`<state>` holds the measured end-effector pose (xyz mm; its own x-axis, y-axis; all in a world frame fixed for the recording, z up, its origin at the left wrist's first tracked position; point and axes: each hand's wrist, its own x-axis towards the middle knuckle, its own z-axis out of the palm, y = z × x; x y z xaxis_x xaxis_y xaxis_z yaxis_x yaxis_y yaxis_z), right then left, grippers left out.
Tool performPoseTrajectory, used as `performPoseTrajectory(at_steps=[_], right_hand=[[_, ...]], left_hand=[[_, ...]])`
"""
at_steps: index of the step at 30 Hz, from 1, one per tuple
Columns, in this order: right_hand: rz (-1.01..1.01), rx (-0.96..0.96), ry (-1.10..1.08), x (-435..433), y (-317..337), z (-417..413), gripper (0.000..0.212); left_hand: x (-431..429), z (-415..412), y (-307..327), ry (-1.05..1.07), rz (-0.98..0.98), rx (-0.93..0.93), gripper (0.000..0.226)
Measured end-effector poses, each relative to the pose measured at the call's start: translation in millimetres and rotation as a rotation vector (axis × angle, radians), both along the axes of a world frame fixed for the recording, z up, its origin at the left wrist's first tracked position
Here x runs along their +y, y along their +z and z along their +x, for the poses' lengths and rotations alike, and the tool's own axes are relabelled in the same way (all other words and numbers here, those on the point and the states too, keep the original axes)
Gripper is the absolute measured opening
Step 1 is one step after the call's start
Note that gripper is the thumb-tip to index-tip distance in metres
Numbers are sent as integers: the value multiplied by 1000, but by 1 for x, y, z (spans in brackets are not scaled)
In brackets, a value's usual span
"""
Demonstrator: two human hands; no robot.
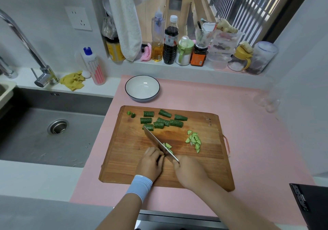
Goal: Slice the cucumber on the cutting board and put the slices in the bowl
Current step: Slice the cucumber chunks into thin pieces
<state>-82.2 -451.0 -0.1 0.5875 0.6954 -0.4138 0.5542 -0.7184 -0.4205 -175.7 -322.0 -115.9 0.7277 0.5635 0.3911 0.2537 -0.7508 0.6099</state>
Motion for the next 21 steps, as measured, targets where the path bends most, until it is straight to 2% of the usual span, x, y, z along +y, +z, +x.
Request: performPoseTrajectory(at_steps=[4,7,10,14,21], right_hand=[[14,-30,9,-4,2,-3,27],[43,-20,11,-13,4,-3,32],[47,-32,34,-24,5,-2,30],[39,-55,35,-35,3,-1,28],[28,8,8,-23,-1,1,32]], left_hand=[[1,0,-2,7,-6,0,1],[1,0,-1,6,-13,-8,1],[1,0,1,11,-27,-1,12],[0,0,2,2,-29,4,14],[0,1,2,8,-34,14,13]])
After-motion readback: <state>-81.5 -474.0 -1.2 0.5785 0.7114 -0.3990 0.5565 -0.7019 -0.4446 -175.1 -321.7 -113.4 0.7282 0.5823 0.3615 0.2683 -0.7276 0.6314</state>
